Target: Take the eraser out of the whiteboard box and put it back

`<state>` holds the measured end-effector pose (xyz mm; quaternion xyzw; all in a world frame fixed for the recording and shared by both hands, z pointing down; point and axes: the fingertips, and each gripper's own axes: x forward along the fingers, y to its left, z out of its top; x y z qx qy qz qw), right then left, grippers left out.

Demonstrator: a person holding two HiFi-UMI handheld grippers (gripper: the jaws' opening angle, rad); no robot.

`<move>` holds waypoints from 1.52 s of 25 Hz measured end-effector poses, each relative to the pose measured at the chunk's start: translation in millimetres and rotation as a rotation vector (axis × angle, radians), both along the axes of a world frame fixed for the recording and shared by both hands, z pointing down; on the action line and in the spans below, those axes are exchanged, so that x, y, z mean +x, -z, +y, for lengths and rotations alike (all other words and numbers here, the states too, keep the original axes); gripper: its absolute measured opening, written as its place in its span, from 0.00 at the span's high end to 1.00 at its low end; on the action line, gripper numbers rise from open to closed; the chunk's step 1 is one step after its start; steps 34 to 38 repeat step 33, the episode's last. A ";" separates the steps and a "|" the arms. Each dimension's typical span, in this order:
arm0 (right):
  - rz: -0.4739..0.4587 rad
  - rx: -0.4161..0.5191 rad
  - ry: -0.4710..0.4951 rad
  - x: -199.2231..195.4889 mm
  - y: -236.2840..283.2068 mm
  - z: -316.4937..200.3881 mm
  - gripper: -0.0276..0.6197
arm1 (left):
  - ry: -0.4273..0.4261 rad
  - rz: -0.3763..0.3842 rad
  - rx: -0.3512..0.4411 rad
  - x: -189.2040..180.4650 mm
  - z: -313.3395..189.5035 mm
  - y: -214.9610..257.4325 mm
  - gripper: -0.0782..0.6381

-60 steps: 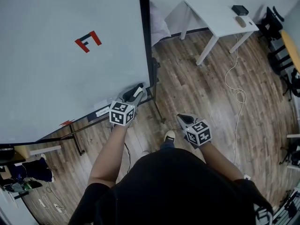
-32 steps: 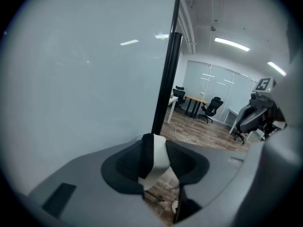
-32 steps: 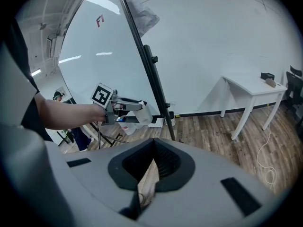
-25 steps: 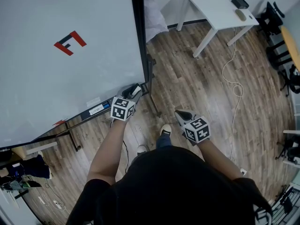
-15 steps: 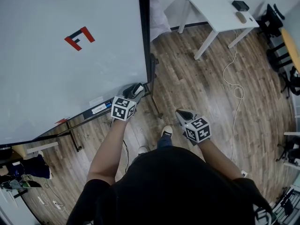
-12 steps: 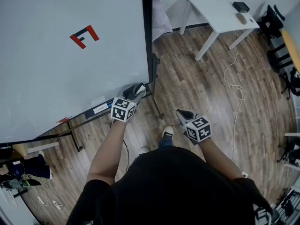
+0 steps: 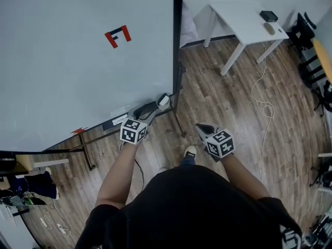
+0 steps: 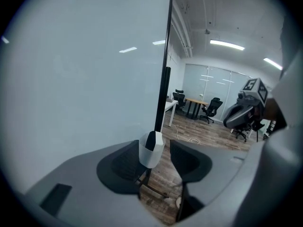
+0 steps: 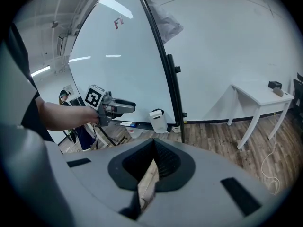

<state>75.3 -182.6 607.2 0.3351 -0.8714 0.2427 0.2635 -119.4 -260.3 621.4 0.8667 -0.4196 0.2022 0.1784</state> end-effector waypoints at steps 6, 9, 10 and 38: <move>0.003 0.031 -0.003 -10.1 8.0 11.2 0.97 | 0.019 0.002 0.008 -25.9 29.7 9.5 0.60; 0.004 0.042 -0.003 -15.7 12.3 17.1 0.97 | 0.023 -0.001 0.008 -37.7 45.6 11.7 0.60; 0.003 0.046 -0.004 -17.9 14.3 19.2 0.97 | 0.026 0.000 0.009 -41.7 50.6 12.6 0.60; 0.000 0.114 -0.047 -50.2 41.0 63.2 0.97 | 0.036 0.053 0.071 -90.0 130.6 39.5 0.68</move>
